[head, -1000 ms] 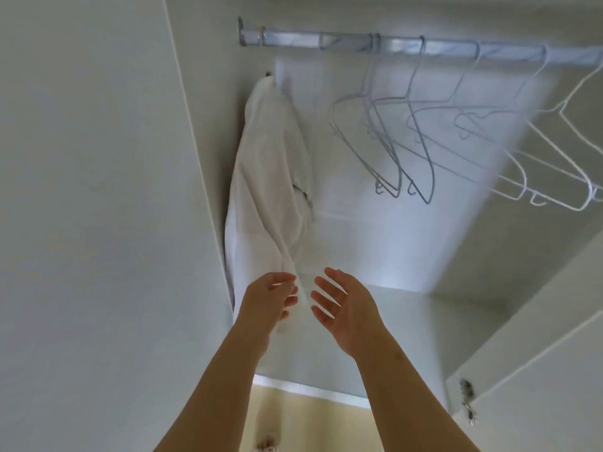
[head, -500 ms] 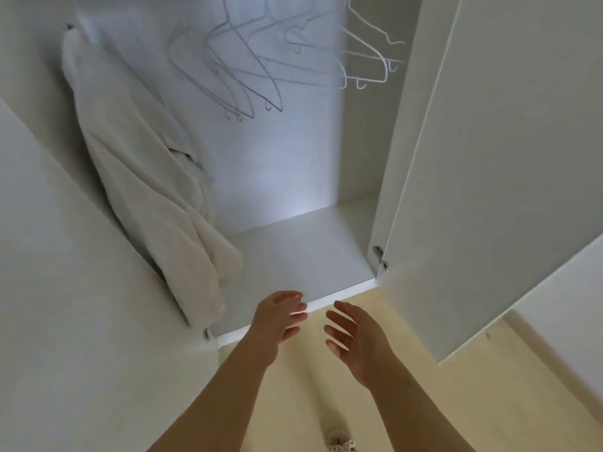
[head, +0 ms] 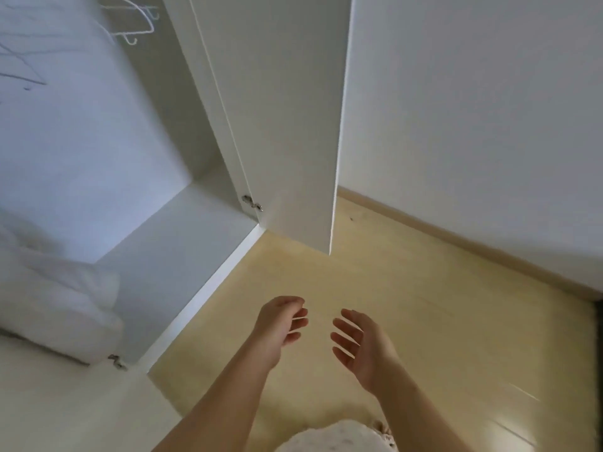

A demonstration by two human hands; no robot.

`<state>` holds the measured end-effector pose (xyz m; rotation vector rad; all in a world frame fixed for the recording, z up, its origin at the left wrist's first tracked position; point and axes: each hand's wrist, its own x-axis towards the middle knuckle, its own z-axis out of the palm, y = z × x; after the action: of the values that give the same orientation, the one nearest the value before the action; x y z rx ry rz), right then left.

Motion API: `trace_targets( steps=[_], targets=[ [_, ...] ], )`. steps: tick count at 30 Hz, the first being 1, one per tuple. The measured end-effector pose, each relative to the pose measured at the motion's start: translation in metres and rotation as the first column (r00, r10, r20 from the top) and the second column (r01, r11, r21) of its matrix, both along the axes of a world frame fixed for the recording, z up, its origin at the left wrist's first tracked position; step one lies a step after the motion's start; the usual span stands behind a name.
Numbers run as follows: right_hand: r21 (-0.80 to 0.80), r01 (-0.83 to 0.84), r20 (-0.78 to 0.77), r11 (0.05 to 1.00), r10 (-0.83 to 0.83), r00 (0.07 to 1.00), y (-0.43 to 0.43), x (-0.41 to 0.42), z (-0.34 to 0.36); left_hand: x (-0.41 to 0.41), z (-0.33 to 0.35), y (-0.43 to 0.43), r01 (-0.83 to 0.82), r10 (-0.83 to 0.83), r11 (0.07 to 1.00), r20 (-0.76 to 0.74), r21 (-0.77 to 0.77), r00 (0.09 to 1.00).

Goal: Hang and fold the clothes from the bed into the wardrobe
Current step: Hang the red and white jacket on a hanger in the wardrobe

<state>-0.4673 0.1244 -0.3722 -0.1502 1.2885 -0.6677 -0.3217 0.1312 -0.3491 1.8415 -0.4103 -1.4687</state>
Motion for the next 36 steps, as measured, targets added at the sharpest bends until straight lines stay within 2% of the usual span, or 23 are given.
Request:
trace_targets(
  steps=[7,14,21,26,31,36],
  targets=[
    [-0.013,0.322,0.009,0.947,-0.322,0.947,0.06,-0.135,0.006,-0.136,0.002,0.008,0.326,-0.326,0.945,0.035,-0.012,0.945],
    [-0.021,0.648,-0.062,0.761,-0.648,0.759,0.159,-0.319,0.001,-0.334,-0.012,0.061,0.633,-0.633,0.774,-0.053,-0.009,0.773],
    [-0.052,0.8,-0.098,0.598,-0.8,0.592,0.253,-0.458,0.01,-0.503,-0.011,0.126,0.799,-0.797,0.6,-0.099,-0.028,0.596],
    [-0.055,0.888,-0.062,0.456,-0.89,0.452,0.304,-0.519,0.012,-0.582,-0.003,0.162,0.887,-0.885,0.462,-0.083,-0.015,0.459],
    [-0.012,0.945,-0.052,0.327,-0.944,0.326,0.326,-0.568,0.003,-0.654,-0.006,0.176,0.942,-0.94,0.336,-0.051,0.003,0.336],
    [-0.039,0.967,-0.049,0.252,-0.967,0.25,0.314,-0.64,0.003,-0.736,-0.01,0.166,0.97,-0.97,0.243,-0.027,-0.002,0.243]
  ],
)
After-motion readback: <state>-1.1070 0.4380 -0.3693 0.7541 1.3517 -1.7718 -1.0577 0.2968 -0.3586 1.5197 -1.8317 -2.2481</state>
